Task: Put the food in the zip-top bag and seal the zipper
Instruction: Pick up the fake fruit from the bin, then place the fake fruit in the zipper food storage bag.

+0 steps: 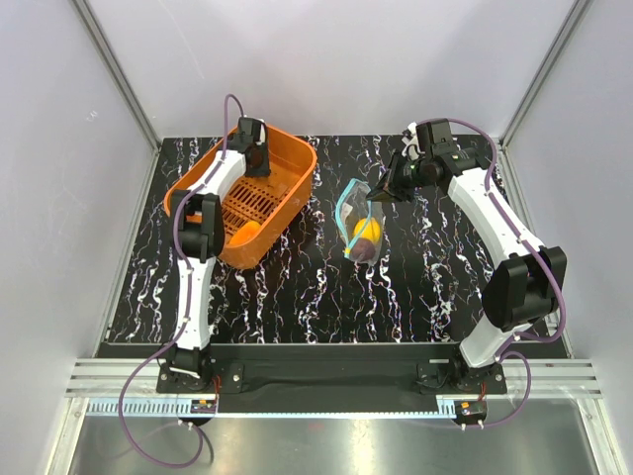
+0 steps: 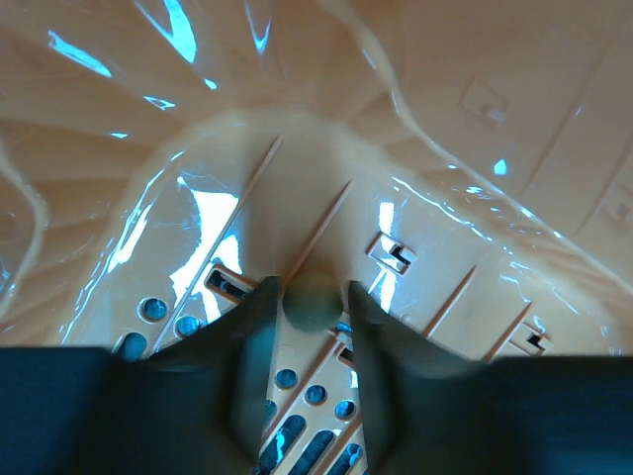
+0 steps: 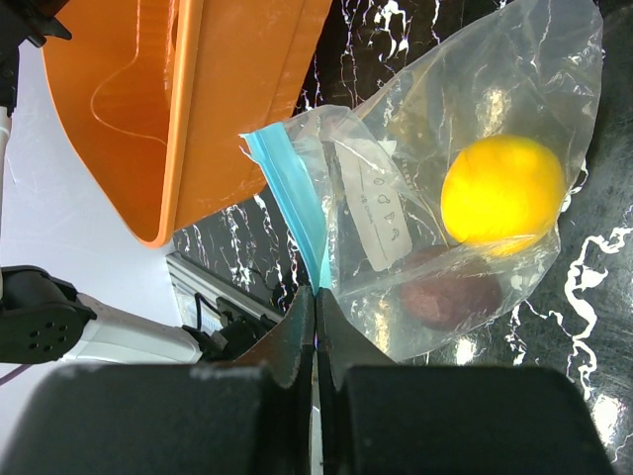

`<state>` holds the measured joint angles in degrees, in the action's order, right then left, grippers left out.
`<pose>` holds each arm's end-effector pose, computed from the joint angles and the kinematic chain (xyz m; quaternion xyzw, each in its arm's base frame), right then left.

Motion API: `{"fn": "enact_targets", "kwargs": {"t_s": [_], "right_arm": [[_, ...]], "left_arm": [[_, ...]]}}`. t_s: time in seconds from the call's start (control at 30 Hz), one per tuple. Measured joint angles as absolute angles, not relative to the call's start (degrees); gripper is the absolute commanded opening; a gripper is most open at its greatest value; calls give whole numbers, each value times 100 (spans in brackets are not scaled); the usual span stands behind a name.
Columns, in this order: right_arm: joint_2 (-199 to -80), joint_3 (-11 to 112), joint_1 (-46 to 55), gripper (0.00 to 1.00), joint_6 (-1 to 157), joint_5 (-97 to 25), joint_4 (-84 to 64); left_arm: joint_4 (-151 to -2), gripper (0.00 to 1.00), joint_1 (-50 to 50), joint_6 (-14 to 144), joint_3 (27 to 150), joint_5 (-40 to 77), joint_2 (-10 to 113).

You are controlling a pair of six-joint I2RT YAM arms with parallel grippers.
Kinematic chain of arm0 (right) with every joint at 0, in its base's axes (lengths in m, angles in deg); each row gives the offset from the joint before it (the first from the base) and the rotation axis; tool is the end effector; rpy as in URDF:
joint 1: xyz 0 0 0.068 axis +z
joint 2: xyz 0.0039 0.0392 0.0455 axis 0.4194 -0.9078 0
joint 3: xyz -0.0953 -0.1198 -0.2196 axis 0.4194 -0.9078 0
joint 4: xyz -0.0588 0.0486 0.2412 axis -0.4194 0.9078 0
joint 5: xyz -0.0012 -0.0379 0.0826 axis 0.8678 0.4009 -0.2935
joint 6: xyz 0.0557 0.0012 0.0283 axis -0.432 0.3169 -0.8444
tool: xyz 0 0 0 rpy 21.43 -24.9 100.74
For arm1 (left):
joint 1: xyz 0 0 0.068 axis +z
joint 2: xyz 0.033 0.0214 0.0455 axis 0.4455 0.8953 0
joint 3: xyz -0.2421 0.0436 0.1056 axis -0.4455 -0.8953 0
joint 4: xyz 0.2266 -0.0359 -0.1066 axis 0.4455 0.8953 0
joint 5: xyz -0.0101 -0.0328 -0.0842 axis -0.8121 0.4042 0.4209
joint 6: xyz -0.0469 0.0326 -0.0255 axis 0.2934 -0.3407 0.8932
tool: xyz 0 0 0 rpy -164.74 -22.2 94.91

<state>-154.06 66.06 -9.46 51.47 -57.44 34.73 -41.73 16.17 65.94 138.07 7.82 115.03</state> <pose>0.3422 0.1182 0.3241 0.0573 0.9106 0.3550 0.2038 0.5284 -0.0940 0.1770 -0.0251 0.9396 -0.0496 0.3378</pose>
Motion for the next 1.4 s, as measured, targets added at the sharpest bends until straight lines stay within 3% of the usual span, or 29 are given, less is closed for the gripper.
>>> {"fn": "enact_targets", "kwargs": {"t_s": [0.07, 0.5, 0.93, 1.4], "right_arm": [[-15406, 6606, -946, 0, 5149, -5744, 3473], [-15408, 6606, -946, 0, 5149, -5744, 3475], [-15406, 6604, -946, 0, 5147, -5741, 3471], [-15590, 6945, -946, 0, 5071, -5634, 3672]], "left_arm": [[-4171, 23, 1617, 6583, 13807, 778, 11503], [-4337, 26, 1624, 6734, 13142, 1058, 11005], [-4643, 29, 1392, 7534, 11652, 2205, 8297], [-4831, 28, -74, 8172, 10773, 3344, 7528]]}}
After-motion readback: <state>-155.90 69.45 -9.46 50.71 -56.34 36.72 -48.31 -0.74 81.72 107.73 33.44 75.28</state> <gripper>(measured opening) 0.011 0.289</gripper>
